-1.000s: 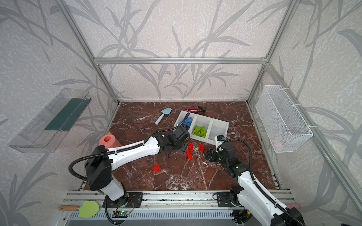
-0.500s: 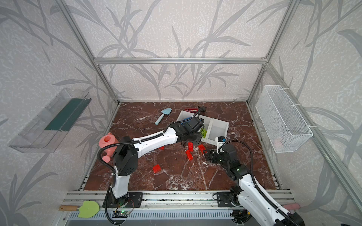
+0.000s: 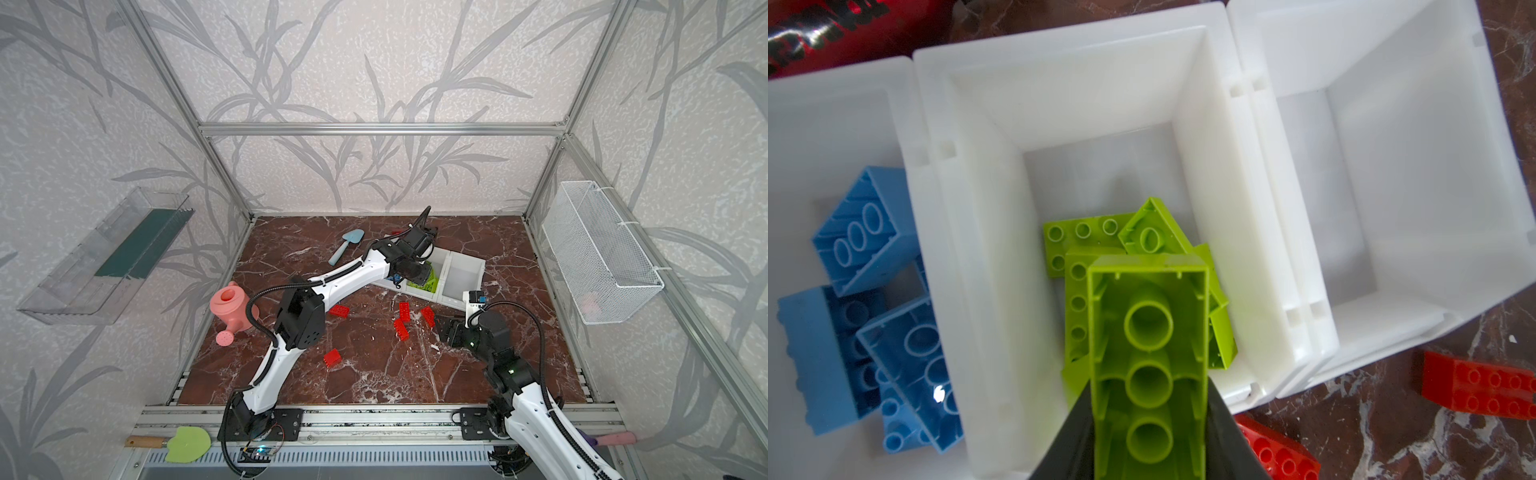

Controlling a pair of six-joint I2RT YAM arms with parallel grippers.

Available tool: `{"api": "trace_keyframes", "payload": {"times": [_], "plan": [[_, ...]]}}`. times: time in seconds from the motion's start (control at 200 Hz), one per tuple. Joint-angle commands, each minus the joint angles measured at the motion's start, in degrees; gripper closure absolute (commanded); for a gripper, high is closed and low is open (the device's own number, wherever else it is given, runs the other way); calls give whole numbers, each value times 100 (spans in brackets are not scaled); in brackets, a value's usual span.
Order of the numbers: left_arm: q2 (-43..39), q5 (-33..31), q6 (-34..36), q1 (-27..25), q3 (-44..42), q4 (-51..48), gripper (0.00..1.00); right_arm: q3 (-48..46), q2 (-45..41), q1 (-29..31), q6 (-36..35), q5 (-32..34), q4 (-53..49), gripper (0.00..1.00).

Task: Sort the legos into containers by color
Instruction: 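Carry the lime-green brick with the left gripper into the middle compartment, then withdraw the left gripper while the right gripper lowers onto a red brick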

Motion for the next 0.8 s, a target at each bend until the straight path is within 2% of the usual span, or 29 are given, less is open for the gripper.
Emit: {"api": "trace_keyframes", "payload": {"times": [0.0, 0.115, 0.225, 0.3, 0.455, 0.795], "plan": [[157, 115, 226, -37, 342, -403, 64, -72, -69, 32, 52, 64, -38, 24], [152, 95, 270, -29, 394, -441, 58, -94, -57, 27, 45, 48, 1, 24], [77, 89, 277, -23, 387, -473, 41, -88, -47, 27, 25, -19, 16, 24], [-46, 82, 262, -19, 337, -474, 36, -86, -50, 27, 30, -49, 0, 24], [-705, 23, 141, -35, -244, -195, 32, 107, -45, 28, -30, -102, -224, 24], [-3262, -215, -360, -115, -2805, 1049, 31, 959, 415, 69, -510, -83, -1364, 24]]}}
